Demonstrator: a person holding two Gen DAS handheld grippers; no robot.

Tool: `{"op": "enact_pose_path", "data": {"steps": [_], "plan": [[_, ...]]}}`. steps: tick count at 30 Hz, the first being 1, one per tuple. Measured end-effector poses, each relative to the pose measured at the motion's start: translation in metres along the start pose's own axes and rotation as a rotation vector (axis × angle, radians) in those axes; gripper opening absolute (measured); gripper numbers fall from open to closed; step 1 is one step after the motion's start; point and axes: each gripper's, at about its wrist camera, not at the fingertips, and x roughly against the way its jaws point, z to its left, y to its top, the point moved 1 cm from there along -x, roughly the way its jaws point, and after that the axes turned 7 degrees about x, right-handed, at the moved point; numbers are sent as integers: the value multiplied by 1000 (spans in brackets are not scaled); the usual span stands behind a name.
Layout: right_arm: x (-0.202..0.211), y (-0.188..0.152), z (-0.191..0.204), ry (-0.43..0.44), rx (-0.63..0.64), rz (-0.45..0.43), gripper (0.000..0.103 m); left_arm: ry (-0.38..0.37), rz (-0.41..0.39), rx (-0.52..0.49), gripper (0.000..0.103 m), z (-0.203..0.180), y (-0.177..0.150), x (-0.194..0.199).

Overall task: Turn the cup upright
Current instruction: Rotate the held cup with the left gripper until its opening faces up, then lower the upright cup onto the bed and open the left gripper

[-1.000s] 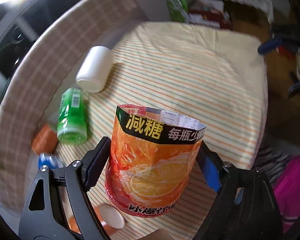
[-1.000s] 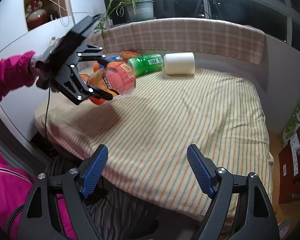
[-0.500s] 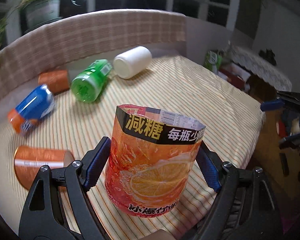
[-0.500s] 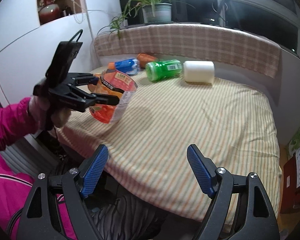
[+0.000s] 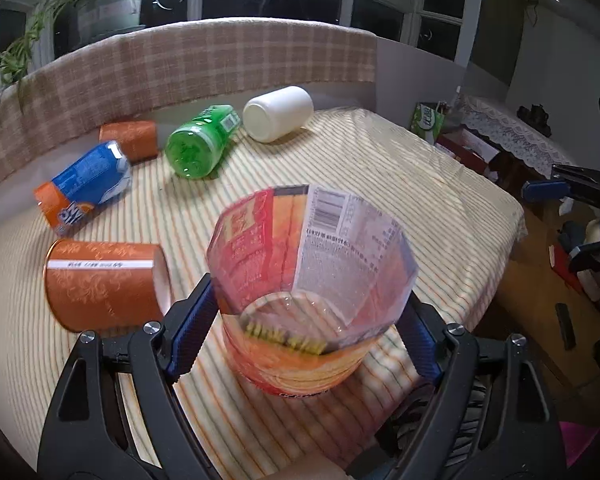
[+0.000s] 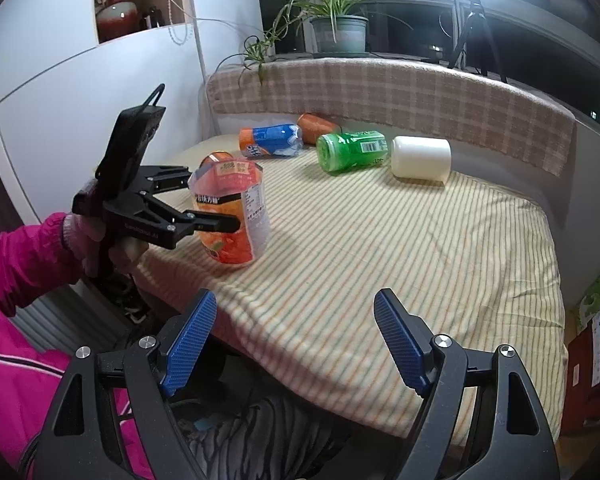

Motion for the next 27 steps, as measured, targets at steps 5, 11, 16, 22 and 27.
{"op": "enact_pose_path", "data": {"steps": [5,11,16,22,27], "plan": [[-1,3,8,6,-10,-15,81,12,-6,17,90,4,-6,8],[-4,11,20,-24,-45,-52,81,37,-52,27,90,5,-14,30],[-14,19,23,-95,-90,-77,81,84,-118,41,90,7,-18,57],[-26,28,30,-146,-96,-85,81,132,-188,65,90,10,-18,86],[-35,30,31,-171,-118,-74,81,169,-222,77,90,15,-20,103]]}}
